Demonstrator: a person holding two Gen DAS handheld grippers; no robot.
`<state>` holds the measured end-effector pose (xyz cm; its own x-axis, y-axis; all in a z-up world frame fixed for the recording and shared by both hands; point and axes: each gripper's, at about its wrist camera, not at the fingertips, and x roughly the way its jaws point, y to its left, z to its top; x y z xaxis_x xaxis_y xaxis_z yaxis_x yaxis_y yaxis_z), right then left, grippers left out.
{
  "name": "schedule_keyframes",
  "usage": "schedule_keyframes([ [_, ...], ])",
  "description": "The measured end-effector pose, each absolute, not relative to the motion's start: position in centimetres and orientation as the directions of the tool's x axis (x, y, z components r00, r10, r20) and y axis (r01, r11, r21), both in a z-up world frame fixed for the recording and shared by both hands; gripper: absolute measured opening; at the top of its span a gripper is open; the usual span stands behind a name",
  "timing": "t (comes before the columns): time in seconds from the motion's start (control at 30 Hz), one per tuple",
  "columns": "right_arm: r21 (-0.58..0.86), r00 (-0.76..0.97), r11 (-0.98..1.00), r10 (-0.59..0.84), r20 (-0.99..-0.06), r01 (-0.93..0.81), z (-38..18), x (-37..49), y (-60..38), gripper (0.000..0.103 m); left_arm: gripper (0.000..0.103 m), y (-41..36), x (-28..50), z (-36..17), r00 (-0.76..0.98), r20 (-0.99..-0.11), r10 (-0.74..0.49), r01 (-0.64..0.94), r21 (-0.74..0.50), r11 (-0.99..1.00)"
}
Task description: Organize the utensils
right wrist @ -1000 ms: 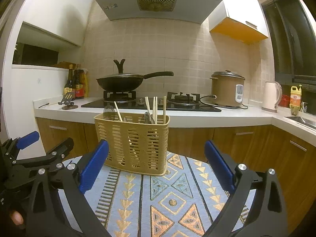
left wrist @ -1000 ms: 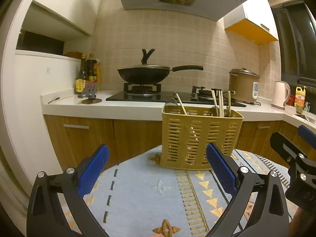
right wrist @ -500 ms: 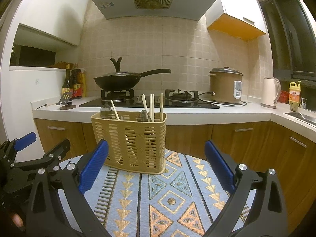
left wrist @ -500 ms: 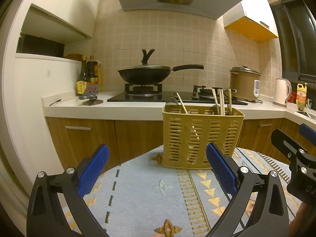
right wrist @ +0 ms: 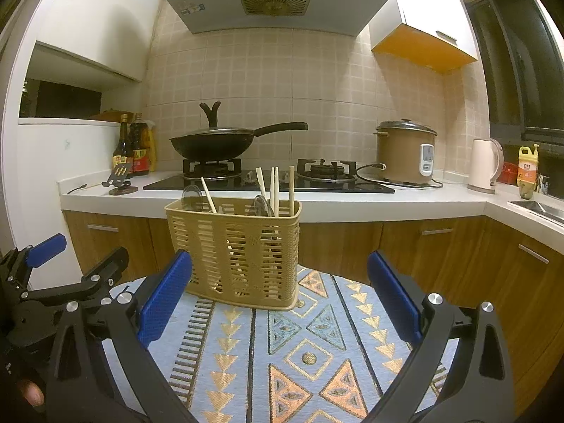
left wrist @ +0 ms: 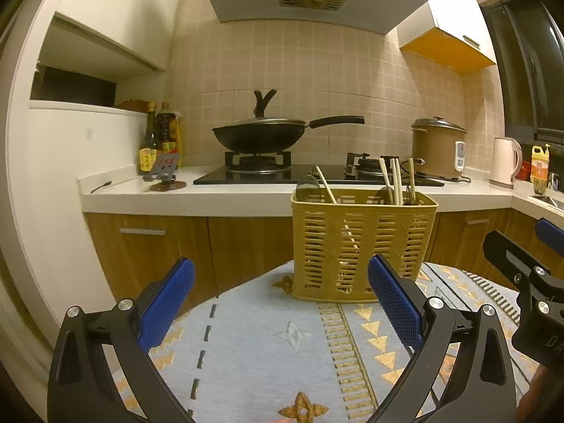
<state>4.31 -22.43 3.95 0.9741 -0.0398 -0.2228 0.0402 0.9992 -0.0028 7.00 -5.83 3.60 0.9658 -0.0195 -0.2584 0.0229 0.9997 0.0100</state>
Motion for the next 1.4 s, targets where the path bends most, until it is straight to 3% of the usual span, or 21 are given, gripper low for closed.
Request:
schedule_keyframes([
  [1.4,-0.006,0.973,1.0,-0.029,-0.228,0.029,3.79,4.44,-22.18,0.095,0.095,-5.96,7.03,3.61,0.965,-0.261,-0.018,0.024,0.023,0.999],
])
